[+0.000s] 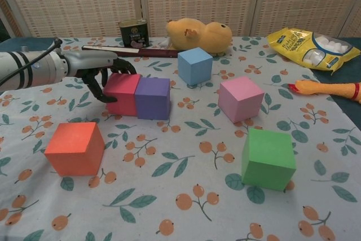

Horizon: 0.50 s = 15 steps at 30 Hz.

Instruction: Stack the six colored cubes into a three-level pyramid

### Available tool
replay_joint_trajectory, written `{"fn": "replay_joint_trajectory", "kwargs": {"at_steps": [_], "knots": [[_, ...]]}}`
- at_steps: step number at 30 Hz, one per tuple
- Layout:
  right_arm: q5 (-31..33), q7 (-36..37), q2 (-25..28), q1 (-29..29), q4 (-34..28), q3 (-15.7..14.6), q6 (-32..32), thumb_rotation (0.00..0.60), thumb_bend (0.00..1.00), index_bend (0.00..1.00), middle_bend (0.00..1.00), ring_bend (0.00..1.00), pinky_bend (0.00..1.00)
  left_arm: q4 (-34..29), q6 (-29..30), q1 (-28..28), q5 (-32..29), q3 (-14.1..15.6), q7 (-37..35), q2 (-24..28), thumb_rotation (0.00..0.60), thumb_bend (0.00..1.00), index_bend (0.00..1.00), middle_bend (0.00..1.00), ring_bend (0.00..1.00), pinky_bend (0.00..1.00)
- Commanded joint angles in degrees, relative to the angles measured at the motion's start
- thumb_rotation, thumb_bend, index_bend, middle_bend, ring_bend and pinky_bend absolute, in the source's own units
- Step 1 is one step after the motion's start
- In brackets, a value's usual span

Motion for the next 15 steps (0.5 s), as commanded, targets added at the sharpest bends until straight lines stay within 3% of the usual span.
{"fn": "replay_joint_trajectory", "kwargs": {"at_steps": [1,15], "knots": [[0.13,-0.04,0.05,0.00,0.01,0.05,-0.06,0.600,0.00,0.00,0.01,0.00,0.05,-0.23,-0.37,-0.13,-0.26,-0.07,-0.15,0.20,0.600,0.36,0.27,0.42,0.39,0.43],[0.63,0.15,0.03,0.20,0.25,0.29,-0.57,0.600,0.00,0.00,0.01,0.00,0.05,-0.55,-0.68,-0.18,-0.77,0.02,-0.41,0.12,0.600,0.36,0.27,0.41,0.39,0.43]]}}
